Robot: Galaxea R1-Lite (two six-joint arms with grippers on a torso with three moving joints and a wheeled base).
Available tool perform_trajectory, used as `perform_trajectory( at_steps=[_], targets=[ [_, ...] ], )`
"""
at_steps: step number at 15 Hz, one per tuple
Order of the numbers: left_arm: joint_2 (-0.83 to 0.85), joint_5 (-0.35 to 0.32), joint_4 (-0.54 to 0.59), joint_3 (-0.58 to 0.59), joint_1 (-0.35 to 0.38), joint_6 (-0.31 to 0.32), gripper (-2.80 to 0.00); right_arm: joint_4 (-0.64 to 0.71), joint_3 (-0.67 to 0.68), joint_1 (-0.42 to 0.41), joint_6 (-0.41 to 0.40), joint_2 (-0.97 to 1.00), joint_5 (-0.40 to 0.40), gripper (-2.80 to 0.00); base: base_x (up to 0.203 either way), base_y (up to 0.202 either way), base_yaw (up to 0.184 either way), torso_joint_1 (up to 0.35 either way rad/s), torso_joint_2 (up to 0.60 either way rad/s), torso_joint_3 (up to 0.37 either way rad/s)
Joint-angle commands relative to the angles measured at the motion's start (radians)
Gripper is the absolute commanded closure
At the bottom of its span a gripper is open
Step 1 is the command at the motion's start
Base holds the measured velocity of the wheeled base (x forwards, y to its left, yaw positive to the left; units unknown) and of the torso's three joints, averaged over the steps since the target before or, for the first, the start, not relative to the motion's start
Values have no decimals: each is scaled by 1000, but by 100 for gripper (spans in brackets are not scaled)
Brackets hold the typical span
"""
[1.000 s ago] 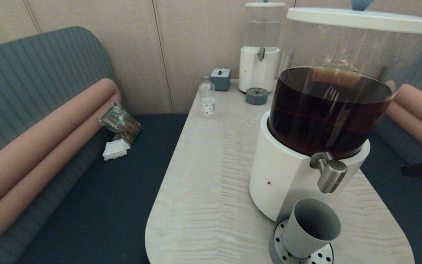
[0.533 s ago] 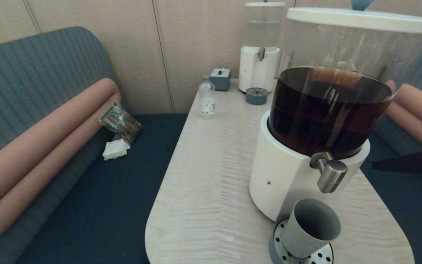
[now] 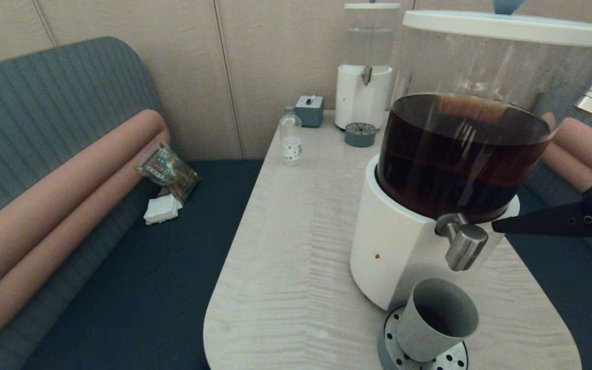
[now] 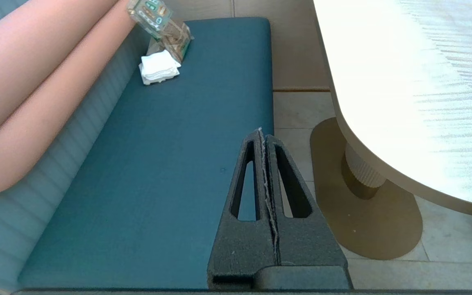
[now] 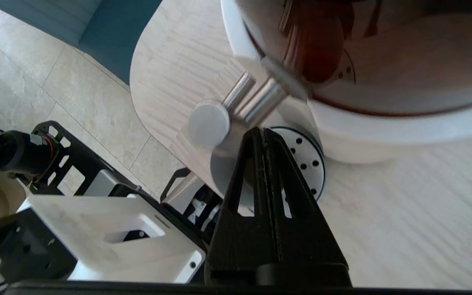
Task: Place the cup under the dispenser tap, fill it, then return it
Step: Turn on the faucet
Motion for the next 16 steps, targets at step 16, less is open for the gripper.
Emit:
perform_trajectory(
  at_steps=[16],
  targets=[
    [2, 0, 0, 0, 0, 0, 0, -64, 25, 21, 1, 62, 2, 0, 0, 0, 0, 0, 0, 0]
  ],
)
